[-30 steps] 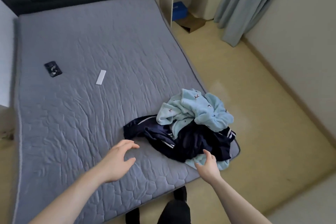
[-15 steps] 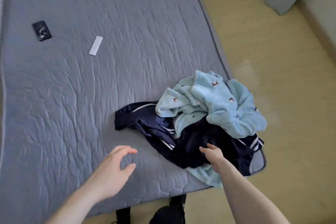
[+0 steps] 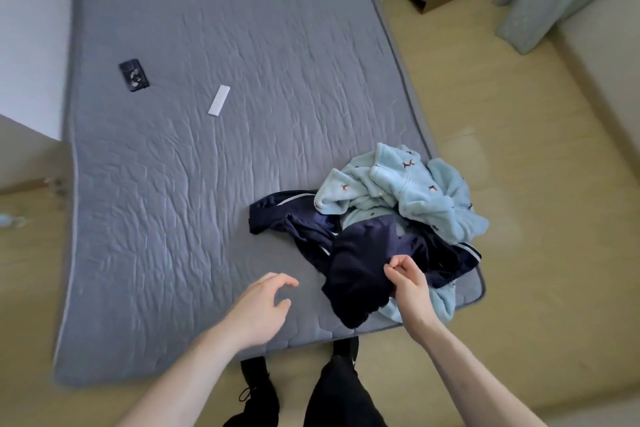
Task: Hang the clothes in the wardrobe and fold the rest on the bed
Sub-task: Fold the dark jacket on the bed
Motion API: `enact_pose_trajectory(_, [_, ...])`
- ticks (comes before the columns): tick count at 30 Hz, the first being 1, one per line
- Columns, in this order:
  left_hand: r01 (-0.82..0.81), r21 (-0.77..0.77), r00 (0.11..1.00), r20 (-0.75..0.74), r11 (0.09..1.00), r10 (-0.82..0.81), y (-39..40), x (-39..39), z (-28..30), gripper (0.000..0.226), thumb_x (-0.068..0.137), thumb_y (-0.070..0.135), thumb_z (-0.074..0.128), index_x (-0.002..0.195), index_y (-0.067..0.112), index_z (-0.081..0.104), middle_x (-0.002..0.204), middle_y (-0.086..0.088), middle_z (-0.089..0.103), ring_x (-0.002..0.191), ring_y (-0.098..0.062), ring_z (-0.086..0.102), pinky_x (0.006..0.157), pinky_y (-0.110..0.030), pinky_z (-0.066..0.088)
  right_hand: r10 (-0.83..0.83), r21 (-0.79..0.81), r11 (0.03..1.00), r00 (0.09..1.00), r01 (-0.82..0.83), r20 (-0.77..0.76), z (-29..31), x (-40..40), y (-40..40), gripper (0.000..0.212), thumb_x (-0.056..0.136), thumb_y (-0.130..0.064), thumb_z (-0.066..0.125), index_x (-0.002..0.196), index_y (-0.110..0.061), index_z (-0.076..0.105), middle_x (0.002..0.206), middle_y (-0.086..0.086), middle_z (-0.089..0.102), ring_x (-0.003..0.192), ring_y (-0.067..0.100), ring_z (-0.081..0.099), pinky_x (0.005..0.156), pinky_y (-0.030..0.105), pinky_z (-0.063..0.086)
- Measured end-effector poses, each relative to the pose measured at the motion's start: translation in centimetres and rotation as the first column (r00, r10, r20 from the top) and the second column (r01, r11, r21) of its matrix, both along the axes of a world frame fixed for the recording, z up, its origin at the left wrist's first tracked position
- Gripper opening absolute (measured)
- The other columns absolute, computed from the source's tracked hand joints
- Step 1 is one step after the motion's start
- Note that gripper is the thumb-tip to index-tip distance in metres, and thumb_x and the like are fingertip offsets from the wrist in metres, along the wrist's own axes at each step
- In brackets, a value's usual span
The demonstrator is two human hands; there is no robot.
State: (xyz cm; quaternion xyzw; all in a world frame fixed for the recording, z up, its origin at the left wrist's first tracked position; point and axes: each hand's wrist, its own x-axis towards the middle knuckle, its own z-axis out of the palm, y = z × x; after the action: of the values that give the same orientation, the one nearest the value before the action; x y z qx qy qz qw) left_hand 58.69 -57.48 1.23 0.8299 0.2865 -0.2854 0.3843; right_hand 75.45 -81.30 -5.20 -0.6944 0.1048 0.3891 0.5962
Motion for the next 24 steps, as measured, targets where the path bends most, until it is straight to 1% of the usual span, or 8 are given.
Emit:
enact_pose_trajectory(4, [0.092,-0.096,0.991,0.105,0.991,-0.081,-0.3,-2.5,4.4,0.08,0.087,0.038,0.074,0.154,0.037,0.03,0.155,0.018,0.031,0.143,-0.007,0.037,0.112,-0.023,0.032,0.071,0.27,0.959,0.996,-0.082,0.053,11.0,-5.1,2.5,0.019,0.096,-0.007,0.058,0.083,-0.019,0.052,0.068,-0.002,0.039,0.058,0.009,0.038,0.052,0.018,0.036])
enact_pose_trajectory(7, [0.032,-0.179,0.989,0.145,0.983,-0.006,1.5,-5.2,7.5,0.12,0.072,0.035,0.086,0.163,0.03,0.007,0.164,0.012,0.014,0.15,-0.012,0.026,0.121,-0.031,0.03,0.118,0.37,0.919,0.991,-0.135,0.067,17.1,-9.2,5.0,0.012,0.092,-0.013,0.06,0.085,-0.018,0.052,0.072,0.007,0.032,0.063,0.014,0.033,0.056,0.027,0.026])
enact_pose_trajectory(10, [-0.047,-0.308,0.983,0.154,0.95,0.098,4.6,-8.9,9.8,0.139,0.064,0.029,0.092,0.163,0.033,-0.007,0.163,0.017,0.007,0.149,-0.007,0.021,0.118,-0.03,0.034,0.166,0.434,0.881,0.982,-0.187,0.087,20.9,-13.3,7.6,0.009,0.093,-0.014,0.06,0.09,-0.017,0.052,0.076,0.011,0.025,0.067,0.024,0.023,0.061,0.04,0.014])
enact_pose_trajectory(13, [-0.069,-0.334,0.975,0.177,0.94,0.134,8.2,-13.5,11.0,0.133,0.067,0.028,0.089,0.162,0.039,-0.002,0.162,0.023,0.007,0.148,-0.002,0.016,0.113,-0.023,0.03,0.15,0.487,0.856,0.985,-0.172,0.085,24.0,-16.7,10.6,0.009,0.094,-0.013,0.058,0.091,-0.018,0.052,0.079,0.01,0.029,0.069,0.022,0.029,0.06,0.036,0.021])
enact_pose_trajectory(17, [0.092,-0.009,0.925,0.372,0.996,-0.082,9.8,-21.2,11.5,0.126,0.067,0.031,0.081,0.162,0.04,0.0,0.166,0.019,0.015,0.15,0.0,0.023,0.119,-0.022,0.029,0.026,0.593,0.805,0.999,-0.003,-0.03,27.0,-20.0,14.9,0.022,0.1,-0.007,0.049,0.085,-0.022,0.057,0.082,0.003,0.056,0.074,0.015,0.054,0.065,0.031,0.037])
enact_pose_trajectory(19, [0.042,0.063,0.858,0.509,0.997,-0.068,8.6,-24.1,11.5,0.12,0.07,0.039,0.082,0.162,0.04,0.006,0.163,0.021,0.024,0.146,0.002,0.032,0.114,-0.024,0.037,0.033,0.637,0.771,0.997,0.023,-0.077,28.1,-21.5,16.9,0.023,0.103,-0.007,0.045,0.089,-0.021,0.057,0.086,0.001,0.064,0.079,0.012,0.062,0.072,0.028,0.045])
enact_pose_trajectory(21, [-0.087,0.047,0.777,0.628,0.995,0.038,7.8,-25.6,12.0,0.087,0.079,0.033,0.074,0.153,0.045,0.03,0.146,0.025,0.043,0.131,0.003,0.049,0.101,-0.024,0.046,0.081,0.653,0.757,0.991,0.006,-0.103,28.8,-22.9,18.6,0.02,0.104,-0.008,0.044,0.092,-0.018,0.057,0.091,0.003,0.066,0.083,0.012,0.064,0.077,0.028,0.048])
enact_pose_trajectory(24, [-0.302,0.011,0.708,0.672,0.953,0.217,9.3,-26.7,14.0,0.044,0.083,0.012,0.058,0.118,0.04,0.061,0.108,0.019,0.064,0.101,-0.003,0.064,0.083,-0.024,0.051,0.042,0.589,0.808,0.996,0.011,-0.077,29.5,-23.4,20.6,0.022,0.104,-0.009,0.047,0.089,-0.018,0.059,0.087,0.003,0.061,0.078,0.013,0.058,0.073,0.029,0.045])
